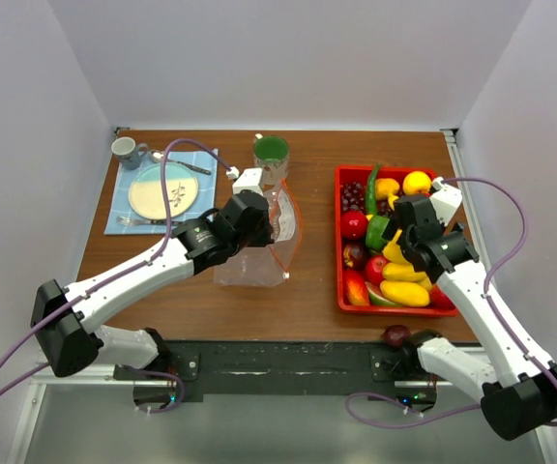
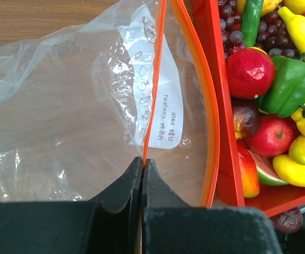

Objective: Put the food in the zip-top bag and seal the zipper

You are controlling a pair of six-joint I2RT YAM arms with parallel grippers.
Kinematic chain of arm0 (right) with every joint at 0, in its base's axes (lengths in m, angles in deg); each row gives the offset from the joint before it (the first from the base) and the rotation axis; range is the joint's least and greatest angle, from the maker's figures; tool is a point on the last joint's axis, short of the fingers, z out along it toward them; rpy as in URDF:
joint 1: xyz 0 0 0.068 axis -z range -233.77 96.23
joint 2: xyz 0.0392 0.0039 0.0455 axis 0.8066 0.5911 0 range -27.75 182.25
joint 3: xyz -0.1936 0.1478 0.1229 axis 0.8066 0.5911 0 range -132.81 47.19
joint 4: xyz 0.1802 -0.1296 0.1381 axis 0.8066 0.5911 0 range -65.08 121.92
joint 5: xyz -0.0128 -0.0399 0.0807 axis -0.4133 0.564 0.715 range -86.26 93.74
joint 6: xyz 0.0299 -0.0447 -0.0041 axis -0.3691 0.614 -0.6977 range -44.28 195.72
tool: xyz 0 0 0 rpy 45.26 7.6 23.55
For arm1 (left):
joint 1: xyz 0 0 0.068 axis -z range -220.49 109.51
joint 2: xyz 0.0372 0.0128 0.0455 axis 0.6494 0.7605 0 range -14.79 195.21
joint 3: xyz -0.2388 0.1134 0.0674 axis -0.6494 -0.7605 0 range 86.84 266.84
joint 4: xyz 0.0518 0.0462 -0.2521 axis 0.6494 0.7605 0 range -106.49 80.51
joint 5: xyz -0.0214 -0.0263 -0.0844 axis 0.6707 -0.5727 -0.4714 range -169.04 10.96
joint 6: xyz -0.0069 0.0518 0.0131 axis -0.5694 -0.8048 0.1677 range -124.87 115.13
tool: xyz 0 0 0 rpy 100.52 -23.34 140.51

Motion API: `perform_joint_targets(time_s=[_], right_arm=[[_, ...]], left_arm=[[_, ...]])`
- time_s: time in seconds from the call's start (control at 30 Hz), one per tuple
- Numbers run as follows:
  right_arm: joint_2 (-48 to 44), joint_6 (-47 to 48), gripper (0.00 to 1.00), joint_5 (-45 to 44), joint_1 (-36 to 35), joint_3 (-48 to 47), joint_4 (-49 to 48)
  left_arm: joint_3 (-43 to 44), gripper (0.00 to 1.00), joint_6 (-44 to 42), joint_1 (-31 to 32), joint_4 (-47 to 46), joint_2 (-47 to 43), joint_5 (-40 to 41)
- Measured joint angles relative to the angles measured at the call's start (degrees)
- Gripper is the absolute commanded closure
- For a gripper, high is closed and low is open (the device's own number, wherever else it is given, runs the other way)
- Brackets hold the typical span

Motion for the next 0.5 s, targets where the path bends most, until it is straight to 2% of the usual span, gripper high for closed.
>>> perform_joint_targets(time_s=[0.23,0.5], right_arm=[[0.4,3.5,0.01,7.0,5.0,2.5,-5.6],[0.7,5.0,0.01,10.3,5.3,5.2,-8.8]], left_arm=[[0.0,1.00,-0.3,0.0,0.0,0.0,-0.2],[0.0,1.00,-0.3,0.0,0.0,0.0,-0.8]])
